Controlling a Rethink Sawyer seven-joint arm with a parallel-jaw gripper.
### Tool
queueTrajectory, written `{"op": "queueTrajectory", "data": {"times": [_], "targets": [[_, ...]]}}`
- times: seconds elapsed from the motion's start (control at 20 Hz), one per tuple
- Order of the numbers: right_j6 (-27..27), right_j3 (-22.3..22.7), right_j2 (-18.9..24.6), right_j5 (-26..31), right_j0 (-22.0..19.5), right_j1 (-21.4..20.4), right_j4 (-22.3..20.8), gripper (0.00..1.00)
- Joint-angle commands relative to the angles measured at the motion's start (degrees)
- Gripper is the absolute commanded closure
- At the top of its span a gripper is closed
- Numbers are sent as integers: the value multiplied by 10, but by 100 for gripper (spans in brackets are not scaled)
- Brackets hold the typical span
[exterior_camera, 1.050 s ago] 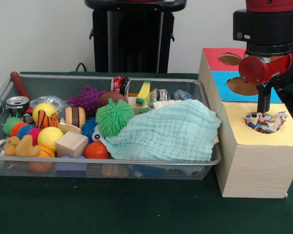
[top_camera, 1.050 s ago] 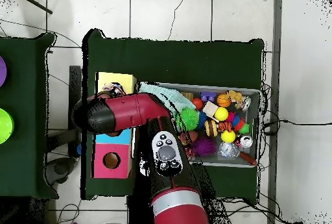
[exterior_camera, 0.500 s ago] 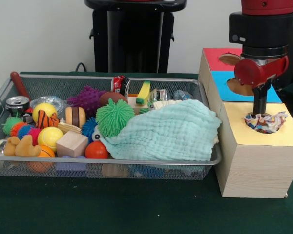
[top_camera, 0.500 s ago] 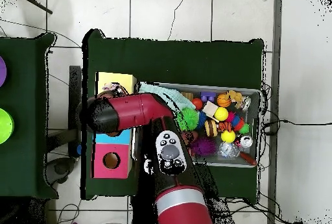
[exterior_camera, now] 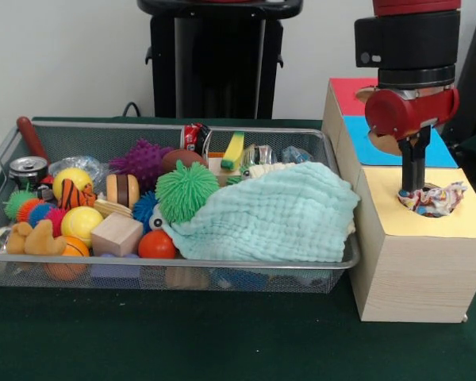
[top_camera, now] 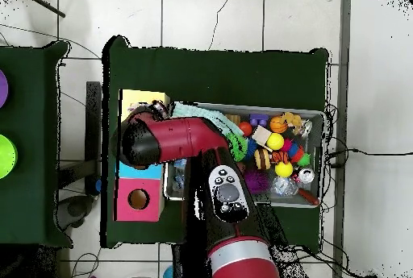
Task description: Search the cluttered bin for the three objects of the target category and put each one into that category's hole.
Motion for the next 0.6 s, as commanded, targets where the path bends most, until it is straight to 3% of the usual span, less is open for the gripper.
{"op": "queueTrajectory", "data": {"times": [0.05, 0.3, 0.6], "targets": [[61, 57, 63, -37, -37, 1, -22, 100], [44, 55, 90, -19, -56, 29, -18, 100], [35, 62, 107, 19, -68, 29, -12, 100]]}}
